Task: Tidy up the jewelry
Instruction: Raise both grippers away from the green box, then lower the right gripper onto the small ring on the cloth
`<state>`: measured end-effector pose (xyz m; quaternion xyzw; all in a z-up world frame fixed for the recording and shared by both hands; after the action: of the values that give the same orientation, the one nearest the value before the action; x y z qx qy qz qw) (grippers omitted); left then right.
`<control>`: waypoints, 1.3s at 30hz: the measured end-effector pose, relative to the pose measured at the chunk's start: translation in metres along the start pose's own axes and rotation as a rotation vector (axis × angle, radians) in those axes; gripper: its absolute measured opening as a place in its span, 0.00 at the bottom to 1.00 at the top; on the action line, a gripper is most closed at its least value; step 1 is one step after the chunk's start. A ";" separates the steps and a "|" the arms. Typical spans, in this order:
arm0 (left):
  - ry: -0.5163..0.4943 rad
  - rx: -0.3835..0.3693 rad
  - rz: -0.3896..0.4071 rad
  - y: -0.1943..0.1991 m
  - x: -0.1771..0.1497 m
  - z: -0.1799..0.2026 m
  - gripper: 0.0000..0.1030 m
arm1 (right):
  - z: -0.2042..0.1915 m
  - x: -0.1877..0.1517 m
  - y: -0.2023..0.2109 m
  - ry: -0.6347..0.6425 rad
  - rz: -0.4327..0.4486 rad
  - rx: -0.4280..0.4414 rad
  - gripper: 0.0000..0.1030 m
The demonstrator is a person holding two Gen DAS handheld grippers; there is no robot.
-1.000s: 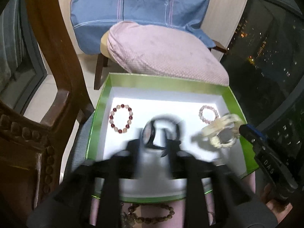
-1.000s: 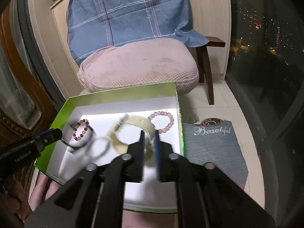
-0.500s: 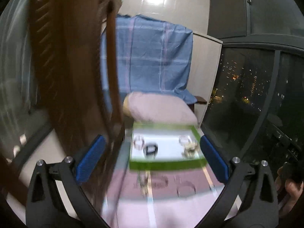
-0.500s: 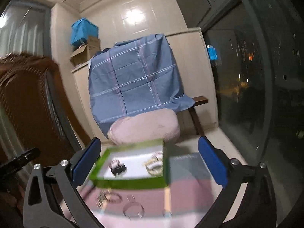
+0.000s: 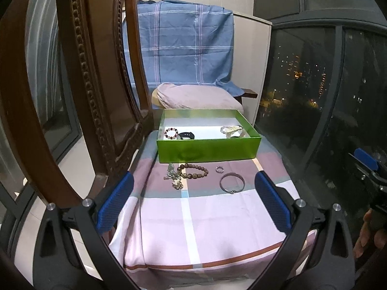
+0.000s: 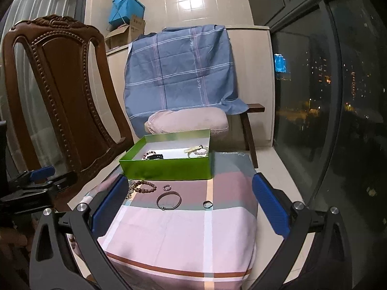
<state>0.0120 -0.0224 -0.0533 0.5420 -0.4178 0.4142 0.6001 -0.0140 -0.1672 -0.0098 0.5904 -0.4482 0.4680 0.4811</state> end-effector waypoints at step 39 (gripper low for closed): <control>0.079 -0.004 -0.136 -0.025 -0.020 -0.011 0.96 | 0.006 -0.050 -0.058 0.085 -0.192 -0.072 0.96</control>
<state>0.0302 -0.0141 -0.0806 0.5511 -0.3568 0.3926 0.6441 0.0354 -0.1615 -0.0679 0.5927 -0.3854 0.4281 0.5630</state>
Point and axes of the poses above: each gripper's, at about its wrist camera, not at the fingertips, and y roughly against the way its jaws point, z to its right, x to its top, the point moved 9 cm from there along -y, roughly the way its jaws point, and after that the axes turned 11 degrees about z, right-handed, at the moved point
